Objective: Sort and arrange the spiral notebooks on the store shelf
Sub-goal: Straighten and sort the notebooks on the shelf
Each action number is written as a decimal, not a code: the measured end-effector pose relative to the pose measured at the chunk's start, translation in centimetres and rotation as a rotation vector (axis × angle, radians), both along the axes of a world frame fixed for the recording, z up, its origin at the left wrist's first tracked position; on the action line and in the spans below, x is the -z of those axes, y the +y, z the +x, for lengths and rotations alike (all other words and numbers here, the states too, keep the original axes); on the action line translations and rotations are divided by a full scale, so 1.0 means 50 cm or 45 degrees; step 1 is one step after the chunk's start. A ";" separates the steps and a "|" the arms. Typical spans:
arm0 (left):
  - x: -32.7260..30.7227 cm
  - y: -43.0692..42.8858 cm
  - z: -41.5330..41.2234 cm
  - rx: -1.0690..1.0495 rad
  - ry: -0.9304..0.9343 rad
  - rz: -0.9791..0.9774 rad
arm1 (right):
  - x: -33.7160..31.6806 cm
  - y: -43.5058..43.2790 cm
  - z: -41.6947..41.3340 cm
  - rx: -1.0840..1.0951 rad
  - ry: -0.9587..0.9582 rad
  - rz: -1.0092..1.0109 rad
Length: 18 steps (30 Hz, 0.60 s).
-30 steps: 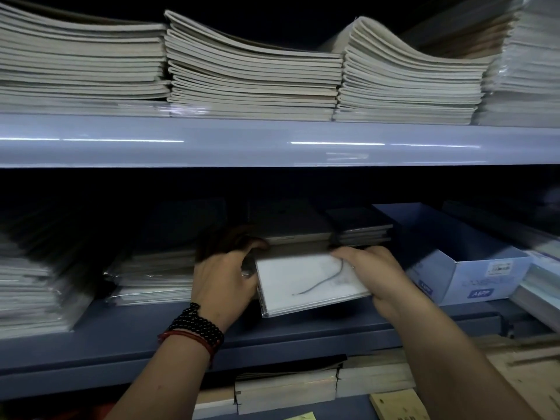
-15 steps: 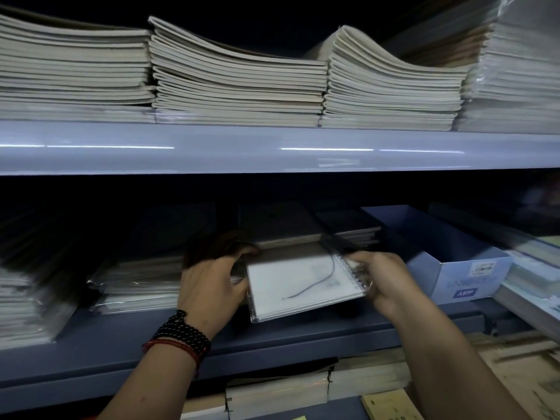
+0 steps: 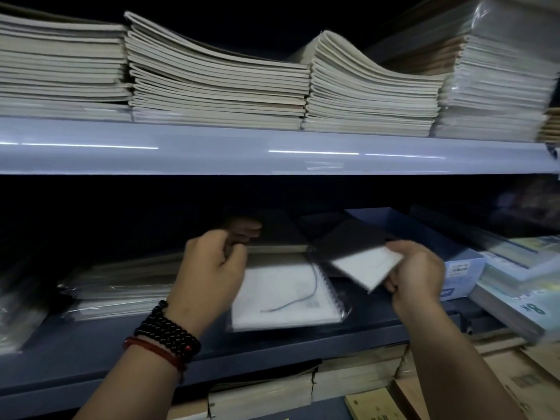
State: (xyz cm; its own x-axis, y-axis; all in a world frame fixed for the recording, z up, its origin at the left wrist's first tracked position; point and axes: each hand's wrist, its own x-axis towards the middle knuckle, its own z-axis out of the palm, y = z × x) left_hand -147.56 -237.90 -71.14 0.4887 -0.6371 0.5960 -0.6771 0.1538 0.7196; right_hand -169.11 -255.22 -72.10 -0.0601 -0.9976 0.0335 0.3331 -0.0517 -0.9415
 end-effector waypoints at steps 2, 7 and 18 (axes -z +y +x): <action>0.002 -0.018 -0.033 0.122 0.091 0.017 | -0.014 -0.005 -0.018 0.113 -0.127 -0.065; -0.001 -0.044 -0.080 0.236 0.463 0.117 | -0.031 0.022 0.010 -0.249 -0.218 -0.102; -0.006 -0.054 -0.080 0.293 0.969 -0.002 | -0.011 0.072 0.076 -0.751 0.002 -0.105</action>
State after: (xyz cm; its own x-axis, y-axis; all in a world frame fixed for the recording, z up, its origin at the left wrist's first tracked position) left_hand -151.58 -240.59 -70.86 0.6181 -0.7712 0.1523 0.0496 0.2317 0.9715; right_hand -165.32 -251.59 -71.56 0.5035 -0.8567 0.1118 0.3261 0.0686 -0.9428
